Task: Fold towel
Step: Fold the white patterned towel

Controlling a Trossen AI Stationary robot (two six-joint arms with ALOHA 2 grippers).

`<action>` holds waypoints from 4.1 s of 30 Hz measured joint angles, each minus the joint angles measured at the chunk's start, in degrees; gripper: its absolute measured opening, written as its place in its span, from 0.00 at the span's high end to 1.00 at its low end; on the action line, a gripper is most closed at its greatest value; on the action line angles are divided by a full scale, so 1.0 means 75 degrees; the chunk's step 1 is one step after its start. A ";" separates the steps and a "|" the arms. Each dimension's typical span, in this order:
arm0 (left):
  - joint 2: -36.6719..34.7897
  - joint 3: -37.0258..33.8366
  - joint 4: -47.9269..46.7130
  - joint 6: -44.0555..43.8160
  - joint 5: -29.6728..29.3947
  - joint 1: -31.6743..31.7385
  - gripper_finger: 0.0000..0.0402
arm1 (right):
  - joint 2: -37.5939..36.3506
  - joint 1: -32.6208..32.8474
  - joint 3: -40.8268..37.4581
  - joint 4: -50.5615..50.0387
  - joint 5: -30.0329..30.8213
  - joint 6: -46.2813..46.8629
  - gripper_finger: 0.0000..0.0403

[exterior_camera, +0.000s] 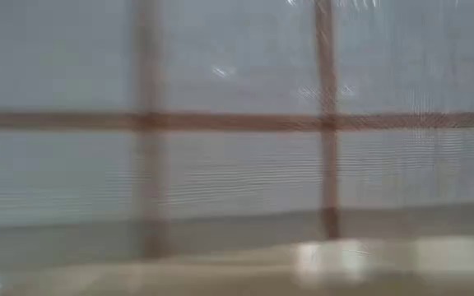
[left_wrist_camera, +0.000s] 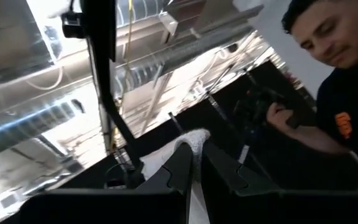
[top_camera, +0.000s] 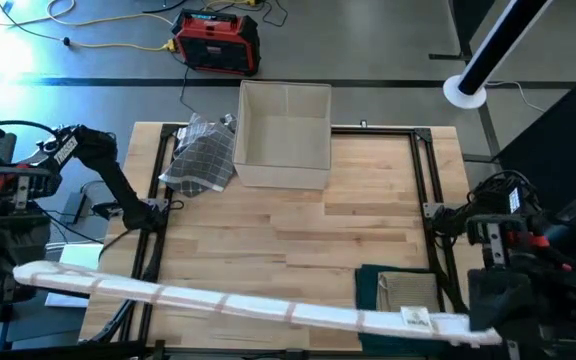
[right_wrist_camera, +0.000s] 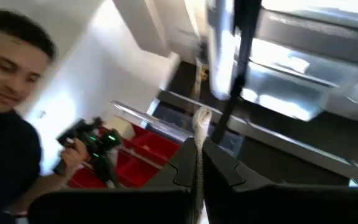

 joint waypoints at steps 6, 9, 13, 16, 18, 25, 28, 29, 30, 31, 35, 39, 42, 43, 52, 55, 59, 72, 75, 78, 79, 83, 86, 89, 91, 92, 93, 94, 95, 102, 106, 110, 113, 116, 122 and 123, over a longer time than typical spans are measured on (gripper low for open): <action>-0.0059 0.0000 0.0514 0.0204 -0.1965 -0.0309 0.97 | -0.0011 0.0006 0.0000 0.0108 0.3538 0.0433 1.00; -0.0161 0.0000 0.0262 -0.0154 -0.3252 -0.0122 0.97 | -0.0026 -0.0150 -0.0057 -0.0244 0.6308 0.0799 1.00; -0.0300 -0.0191 -0.0554 -0.0744 -0.4479 0.0539 0.97 | -0.0022 -0.0783 -0.0333 -0.2821 0.8847 0.2969 1.00; -0.0673 -0.0465 -0.1932 -0.2180 -0.4681 0.1009 0.97 | -0.0005 -0.1172 -0.0425 -0.5610 0.8440 0.5742 1.00; -0.1026 -0.0681 -0.2905 -0.3420 -0.4606 0.1417 0.97 | -0.0056 -0.1461 -0.0422 -0.7474 0.7617 0.7970 1.00; -0.2065 -0.1456 -0.5333 -0.6159 -0.4222 0.2496 0.97 | 0.0061 -0.2437 -0.0449 -1.1755 0.6153 1.2707 1.00; -0.2559 -0.1894 -0.6133 -0.6677 -0.4263 0.2893 0.97 | -0.0109 -0.2869 -0.0749 -1.1310 0.5823 1.1651 1.00; -0.2724 -0.2043 -0.6321 -0.6828 -0.4315 0.3029 0.97 | -0.0131 -0.3036 -0.0790 -1.1277 0.5714 1.1454 1.00; -0.2910 -0.2193 -0.6450 -0.6966 -0.4357 0.3161 0.97 | -0.0134 -0.3203 -0.0811 -1.1412 0.5591 1.1358 1.00; -0.3102 -0.2340 -0.6491 -0.7053 -0.4371 0.3276 0.97 | -0.0131 -0.3368 -0.0813 -1.1499 0.5491 1.1326 1.00; -0.3813 -0.2966 -0.6493 -0.7187 -0.4447 0.3579 0.97 | -0.0139 -0.3927 -0.0878 -1.1673 0.5261 1.0974 1.00; -0.4326 -0.3480 -0.6473 -0.7467 -0.4450 0.3666 0.97 | -0.0122 -0.4319 -0.0903 -1.1607 0.5133 1.0450 1.00; -0.4505 -0.3674 -0.6413 -0.7984 -0.4063 0.3666 0.97 | -0.0131 -0.4452 -0.0903 -1.1415 0.4958 1.0490 1.00; -0.4506 -0.3713 -0.6362 -0.8114 -0.3870 0.3663 0.97 | -0.0131 -0.4425 -0.0903 -1.1243 0.4946 1.0453 1.00; -0.4049 -0.3736 -0.1656 -0.4477 -0.0809 0.3663 0.97 | -0.0216 -0.3512 -0.0556 -0.6506 0.4478 0.6220 1.00; -0.3974 -0.3729 -0.0245 -0.3622 0.0739 0.3663 0.97 | -0.0219 -0.3104 -0.0343 -0.4725 0.3476 0.4858 1.00; -0.3914 -0.3722 0.0353 -0.3696 0.2203 0.3663 0.97 | -0.0224 -0.2510 -0.0277 -0.3272 0.2384 0.4054 1.00; -0.2329 -0.2558 0.0746 -0.3523 0.3769 0.3309 0.97 | -0.0213 -0.0904 -0.0277 -0.1048 -0.0134 0.2483 1.00; -0.1857 -0.1682 0.0020 -0.2953 0.3487 0.2975 0.97 | -0.0213 -0.0503 -0.0277 -0.0464 0.0593 0.1464 1.00; -0.1400 -0.0841 -0.0603 -0.2369 0.2800 0.2660 0.97 | -0.0213 -0.0144 -0.0277 -0.0021 0.1661 0.0506 1.00; -0.1267 -0.0593 -0.0791 -0.2164 0.2512 0.2560 0.97 | -0.0213 -0.0036 -0.0277 0.0132 0.2157 0.0237 1.00; -0.0876 0.0235 -0.1501 -0.1541 0.0874 0.2277 0.97 | -0.0207 0.0216 -0.0277 0.0704 0.4829 -0.0741 1.00; -0.0825 0.0554 -0.1961 -0.1387 -0.0364 0.2212 0.97 | -0.0207 0.0157 -0.0277 0.0875 0.6756 -0.1260 1.00; -0.0906 0.0580 -0.2692 -0.1639 -0.2018 0.2217 0.97 | -0.0260 -0.0234 -0.0277 0.0065 0.8008 -0.0703 1.00; -0.0924 0.0579 -0.3442 -0.2005 -0.3281 0.2226 0.97 | -0.0274 -0.0503 -0.0277 -0.0842 0.8745 -0.0145 1.00; -0.0928 0.0579 -0.3845 -0.2260 -0.3677 0.2256 0.97 | -0.0274 -0.0689 -0.0280 -0.1387 0.8982 0.0163 1.00; -0.0951 0.0577 -0.4233 -0.2550 -0.3836 0.2311 0.97 | -0.0292 -0.0876 -0.0280 -0.2078 0.8979 0.0712 1.00; -0.0973 0.0576 -0.4573 -0.2902 -0.3831 0.2379 0.97 | -0.0332 -0.1012 -0.0281 -0.2807 0.8769 0.1460 1.00; -0.1001 0.0574 -0.4909 -0.3287 -0.3737 0.2451 0.97 | -0.0379 -0.1127 -0.0283 -0.3459 0.8428 0.2220 1.00; -0.1386 0.0278 -0.8006 -0.6898 -0.3123 0.2986 0.97 | -0.0684 -0.2294 -0.0285 -0.9645 0.6223 0.9627 1.00; -0.1825 -0.0495 -0.9129 -0.8498 -0.3408 0.3257 0.97 | -0.0562 -0.2909 -0.0714 -1.1698 0.5847 1.1645 1.00; -0.2569 -0.1460 -0.9594 -0.9584 -0.4023 0.3392 0.97 | -0.0684 -0.3600 -0.1703 -1.1342 0.5192 1.1317 1.00; -0.3176 -0.2237 -0.9749 -1.0258 -0.4175 0.3433 0.97 | -0.0683 -0.4112 -0.2481 -1.1387 0.4430 1.1283 1.00; -0.3766 -0.3030 -0.9719 -1.0882 -0.4092 0.3429 0.97 | -0.0673 -0.4508 -0.3220 -1.1193 0.3673 1.1356 1.00; -0.4761 -0.4365 -0.9714 -1.1776 -0.3992 0.3427 0.97 | -0.0686 -0.4917 -0.3919 -1.1000 0.3167 1.1484 1.00; -0.4900 -0.4558 -0.9703 -1.1801 -0.4009 0.3427 0.97 | -0.0715 -0.4987 -0.3993 -1.1004 0.3183 1.1499 1.00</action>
